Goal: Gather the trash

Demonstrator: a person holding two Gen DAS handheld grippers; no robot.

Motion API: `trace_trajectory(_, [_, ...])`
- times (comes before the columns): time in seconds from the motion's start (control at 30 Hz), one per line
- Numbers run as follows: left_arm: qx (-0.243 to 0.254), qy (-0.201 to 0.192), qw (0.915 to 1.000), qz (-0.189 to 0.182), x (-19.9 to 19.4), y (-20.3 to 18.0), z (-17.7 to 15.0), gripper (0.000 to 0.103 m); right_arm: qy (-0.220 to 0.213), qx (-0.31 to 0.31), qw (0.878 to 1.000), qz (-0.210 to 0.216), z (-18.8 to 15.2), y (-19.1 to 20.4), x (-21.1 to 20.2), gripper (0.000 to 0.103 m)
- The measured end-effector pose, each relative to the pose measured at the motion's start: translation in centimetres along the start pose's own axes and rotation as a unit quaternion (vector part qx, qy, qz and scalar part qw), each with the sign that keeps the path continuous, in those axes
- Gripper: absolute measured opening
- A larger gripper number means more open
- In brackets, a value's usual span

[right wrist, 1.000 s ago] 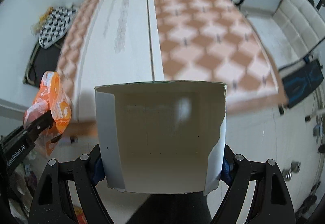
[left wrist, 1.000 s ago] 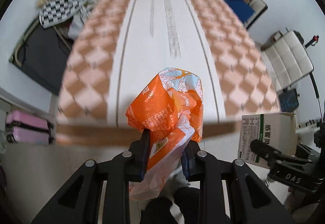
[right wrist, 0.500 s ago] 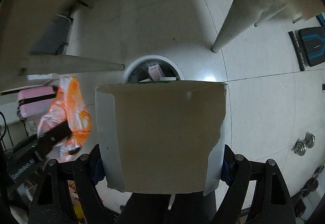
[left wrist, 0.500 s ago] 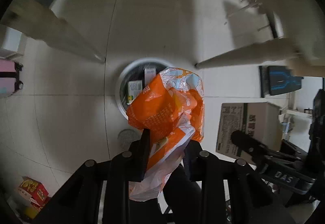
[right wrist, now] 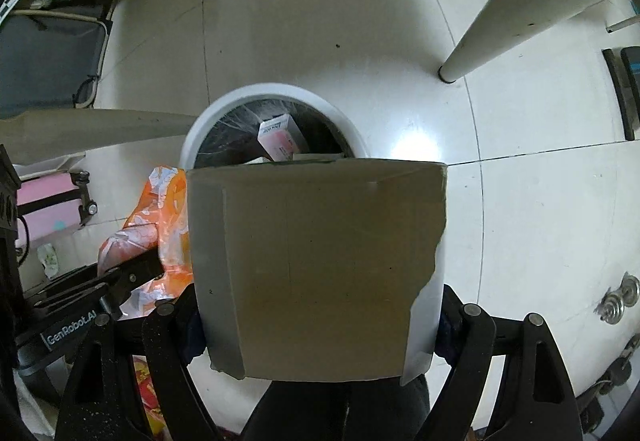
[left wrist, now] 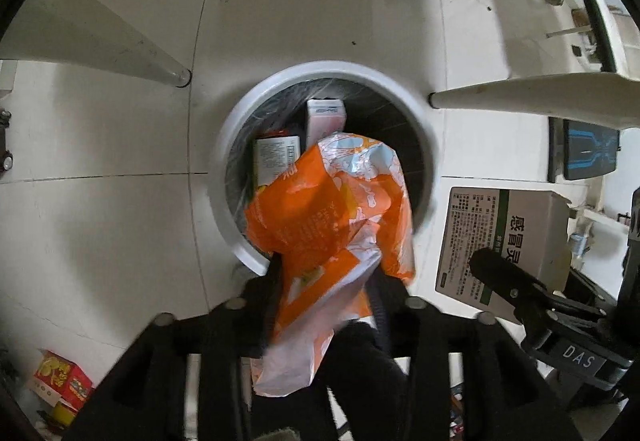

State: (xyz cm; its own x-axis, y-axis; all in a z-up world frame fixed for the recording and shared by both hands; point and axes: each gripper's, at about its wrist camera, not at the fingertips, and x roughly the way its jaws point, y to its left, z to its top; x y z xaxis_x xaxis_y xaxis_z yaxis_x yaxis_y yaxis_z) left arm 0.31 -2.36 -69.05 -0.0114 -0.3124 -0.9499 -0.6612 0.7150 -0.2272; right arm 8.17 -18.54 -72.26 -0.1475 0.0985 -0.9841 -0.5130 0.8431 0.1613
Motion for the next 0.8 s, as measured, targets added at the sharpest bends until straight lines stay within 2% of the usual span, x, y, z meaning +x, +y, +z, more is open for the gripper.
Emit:
trace_trajectory(0.03, [-0.001,-0.001,1.0000,0.002,0.1,0.2,0.1,0.064,0.004,-0.001,1.000,0.001,0.1,0.0,0.6,0.087])
trace_trajectory(0.1, [-0.006,-0.004,1.0000,0.004,-0.4,0.9,-0.3,0.084,0.013,0.001,1.000,0.008,0.4,0.6,1.7,0.089])
trace_trajectory(0.13, [-0.008,-0.005,0.9999,0.006,-0.5,1.3,-0.5,0.091,0.015,0.001,1.000,0.011,0.4,0.6,1.9,0.089])
trace_trajectory(0.2, [-0.018,-0.007,0.9995,0.026,-1.0,2.6,-1.1,0.093,0.015,0.001,1.000,0.027,0.3,0.8,2.3,0.092])
trace_trajectory(0.23, [-0.025,-0.009,0.9992,0.031,-1.3,3.5,-1.4,0.093,0.015,0.000,0.999,0.031,0.3,0.9,2.3,0.102])
trace_trajectory(0.27, [-0.030,-0.011,0.9988,0.037,-1.5,3.9,-1.6,0.093,0.013,-0.002,0.999,0.036,0.2,1.1,2.1,0.103])
trace_trajectory(0.47, [-0.054,-0.046,0.9948,0.073,-4.9,5.4,-3.8,0.093,-0.004,-0.025,0.999,0.027,-0.5,1.9,-0.6,0.103])
trace_trajectory(0.67, [-0.057,-0.076,0.9905,0.100,-9.0,3.7,-6.2,0.093,-0.015,-0.045,0.999,-0.005,-2.1,2.9,-4.7,0.103])
trace_trajectory(0.8, [-0.058,-0.095,0.9880,0.107,-13.1,2.1,-8.4,0.093,-0.027,-0.046,0.998,-0.030,-4.0,3.3,-9.2,0.103])
